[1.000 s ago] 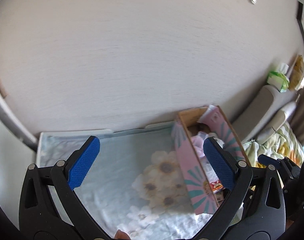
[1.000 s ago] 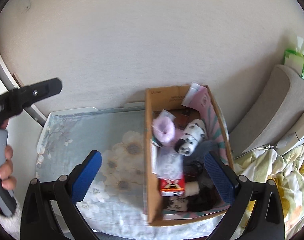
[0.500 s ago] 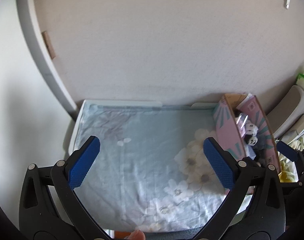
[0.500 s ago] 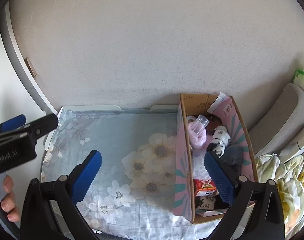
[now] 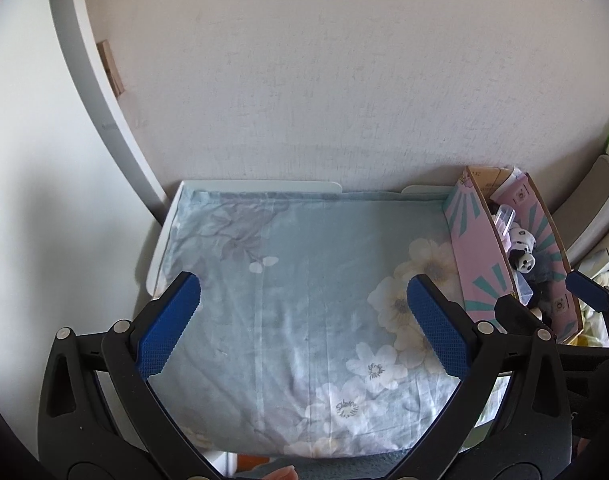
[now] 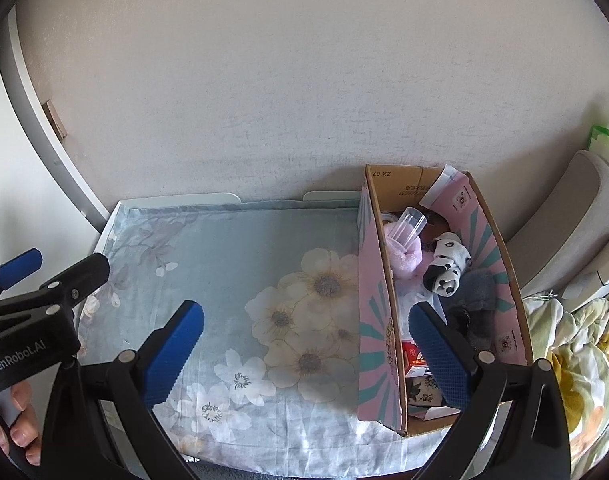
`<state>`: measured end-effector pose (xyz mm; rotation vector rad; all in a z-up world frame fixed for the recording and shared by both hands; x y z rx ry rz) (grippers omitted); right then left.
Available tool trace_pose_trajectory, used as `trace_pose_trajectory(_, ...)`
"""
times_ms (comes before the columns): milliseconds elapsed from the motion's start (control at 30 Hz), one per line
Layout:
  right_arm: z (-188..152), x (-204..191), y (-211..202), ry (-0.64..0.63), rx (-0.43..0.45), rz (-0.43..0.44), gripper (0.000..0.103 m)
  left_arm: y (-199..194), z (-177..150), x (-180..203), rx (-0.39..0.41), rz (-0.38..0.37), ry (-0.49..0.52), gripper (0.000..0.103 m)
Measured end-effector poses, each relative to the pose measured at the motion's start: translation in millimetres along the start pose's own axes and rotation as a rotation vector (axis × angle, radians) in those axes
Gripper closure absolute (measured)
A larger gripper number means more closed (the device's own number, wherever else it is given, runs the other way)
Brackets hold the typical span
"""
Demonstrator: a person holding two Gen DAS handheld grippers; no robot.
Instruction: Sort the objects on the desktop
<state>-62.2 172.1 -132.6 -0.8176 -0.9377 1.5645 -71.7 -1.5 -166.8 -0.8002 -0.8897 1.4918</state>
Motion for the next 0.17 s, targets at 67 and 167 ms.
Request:
trace_pose_trajectory(67, 1.1, 0.8, 1.2, 0.001, -0.004, -0.001, 0.000, 0.1, 0.8, 1.0, 0.002, -0.008, 0.005, 0.000)
trace_pose_trajectory(167, 2.0, 2.6, 0.6, 0.009, -0.001, 0.001, 0.000, -3.3, 3.6, 2.3, 0.016, -0.010, 0.013, 0.000)
Point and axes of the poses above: each gripper's, at about its wrist camera, not at the fingertips, and y roughly the way its jaws point, x to its right, z to its top, the point moved 6 cm from there along y, roughly the way its jaws point, and after that the axes turned 8 degrees about -x, right-handed, at the moved point
